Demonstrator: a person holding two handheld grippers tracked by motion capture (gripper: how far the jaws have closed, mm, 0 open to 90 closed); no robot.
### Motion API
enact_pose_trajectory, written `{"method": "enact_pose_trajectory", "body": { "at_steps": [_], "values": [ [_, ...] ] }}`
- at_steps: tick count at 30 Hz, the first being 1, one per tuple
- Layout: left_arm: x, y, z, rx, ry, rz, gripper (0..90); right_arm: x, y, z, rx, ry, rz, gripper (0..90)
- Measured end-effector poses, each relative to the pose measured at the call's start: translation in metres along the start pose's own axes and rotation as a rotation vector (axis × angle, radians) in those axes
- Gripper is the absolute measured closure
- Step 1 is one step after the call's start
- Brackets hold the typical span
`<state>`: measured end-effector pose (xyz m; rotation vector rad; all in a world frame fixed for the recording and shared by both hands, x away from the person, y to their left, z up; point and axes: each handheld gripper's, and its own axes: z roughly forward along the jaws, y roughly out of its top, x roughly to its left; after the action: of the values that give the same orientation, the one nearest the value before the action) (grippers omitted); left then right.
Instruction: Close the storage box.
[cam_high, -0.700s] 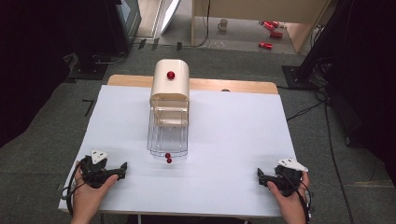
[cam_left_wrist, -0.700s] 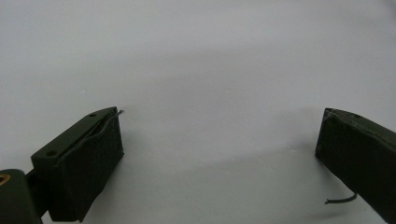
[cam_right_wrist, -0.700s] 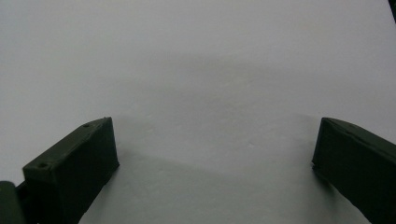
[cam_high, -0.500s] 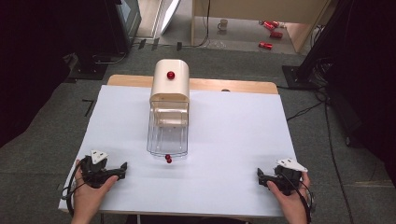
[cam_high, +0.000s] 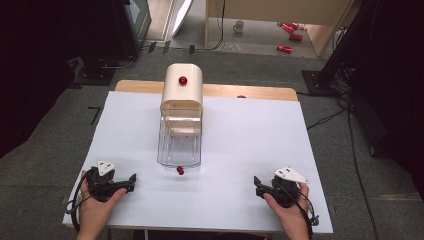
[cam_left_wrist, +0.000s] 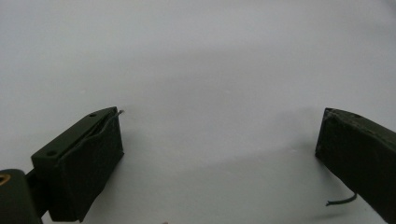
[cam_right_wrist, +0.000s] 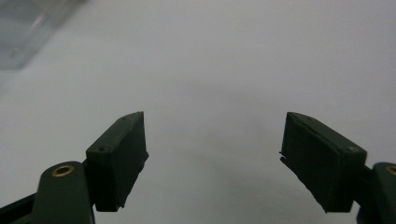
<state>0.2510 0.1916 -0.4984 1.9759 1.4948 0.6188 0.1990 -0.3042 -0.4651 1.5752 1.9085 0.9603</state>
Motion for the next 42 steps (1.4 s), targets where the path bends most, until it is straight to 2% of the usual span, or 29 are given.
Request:
{"method": "enact_pose_trajectory", "body": {
  "at_steps": [1, 5, 6, 10, 12, 13, 15, 16, 22, 23, 24, 25, 28, 29, 30, 32, 36, 42],
  "values": [
    [0.0, 0.0, 0.0, 0.0, 0.0, 0.0, 0.6, 0.0, 0.0, 0.0, 0.0, 0.0, 0.0, 22.6],
    [0.0, 0.0, 0.0, 0.0, 0.0, 0.0, 0.6, 0.019, 0.008, 0.005, -0.004, 0.018, -0.03, 22.6],
    [0.0, 0.0, 0.0, 0.0, 0.0, 0.0, 0.6, 0.028, 0.012, 0.006, -0.011, 0.03, -0.037, 22.7],
    [0.0, 0.0, 0.0, 0.0, 0.001, 0.001, 0.6, 0.039, 0.016, 0.008, -0.022, 0.045, -0.047, 23.9],
    [0.0, 0.0, 0.0, 0.0, 0.001, 0.001, 0.6, 0.053, 0.02, 0.009, -0.032, 0.062, -0.069, 27.0],
    [0.0, 0.0, 0.0, -0.001, 0.0, 0.0, 0.6, 0.053, 0.02, 0.009, -0.032, 0.062, -0.069, 27.0],
    [0.0, 0.0, 0.0, -0.001, 0.001, 0.0, 0.6, 0.067, 0.024, 0.01, -0.035, 0.085, -0.079, 30.0],
    [0.0, 0.0, 0.0, -0.001, 0.0, 0.001, 0.6, 0.067, 0.024, 0.01, -0.035, 0.085, -0.079, 30.0],
    [0.0, 0.0, 0.0, -0.001, 0.001, 0.001, 0.6, 0.098, 0.035, 0.016, -0.053, 0.134, -0.105, 35.1],
    [0.0, 0.0, 0.0, -0.001, 0.001, 0.001, 0.6, 0.098, 0.035, 0.016, -0.053, 0.134, -0.105, 35.1],
    [0.0, 0.0, 0.0, -0.002, 0.001, 0.0, 0.6, 0.108, 0.037, 0.02, -0.055, 0.142, -0.119, 36.4],
    [0.0, 0.0, 0.0, -0.002, 0.001, 0.0, 0.6, 0.108, 0.037, 0.02, -0.055, 0.142, -0.119, 36.4],
    [0.0, 0.0, 0.0, -0.002, 0.001, 0.0, 0.6, 0.128, 0.039, 0.024, -0.079, 0.17, -0.128, 41.5],
    [0.0, 0.0, 0.0, -0.002, 0.001, 0.0, 0.6, 0.128, 0.039, 0.024, -0.079, 0.17, -0.128, 41.5],
    [0.0, 0.0, 0.0, -0.001, 0.0, 0.001, 0.6, 0.137, 0.04, 0.027, -0.083, 0.183, -0.121, 44.7],
    [0.0, 0.0, 0.0, -0.001, 0.0, 0.001, 0.6, 0.14, 0.041, 0.028, -0.084, 0.186, -0.117, 46.1],
    [0.0, 0.0, 0.0, -0.001, 0.001, 0.002, 0.6, 0.156, 0.041, 0.032, -0.083, 0.222, -0.105, 53.5],
    [0.0, 0.0, 0.0, -0.002, 0.0, 0.001, 0.6, 0.172, 0.04, 0.036, -0.081, 0.247, -0.119, 58.6]
  ]
}}
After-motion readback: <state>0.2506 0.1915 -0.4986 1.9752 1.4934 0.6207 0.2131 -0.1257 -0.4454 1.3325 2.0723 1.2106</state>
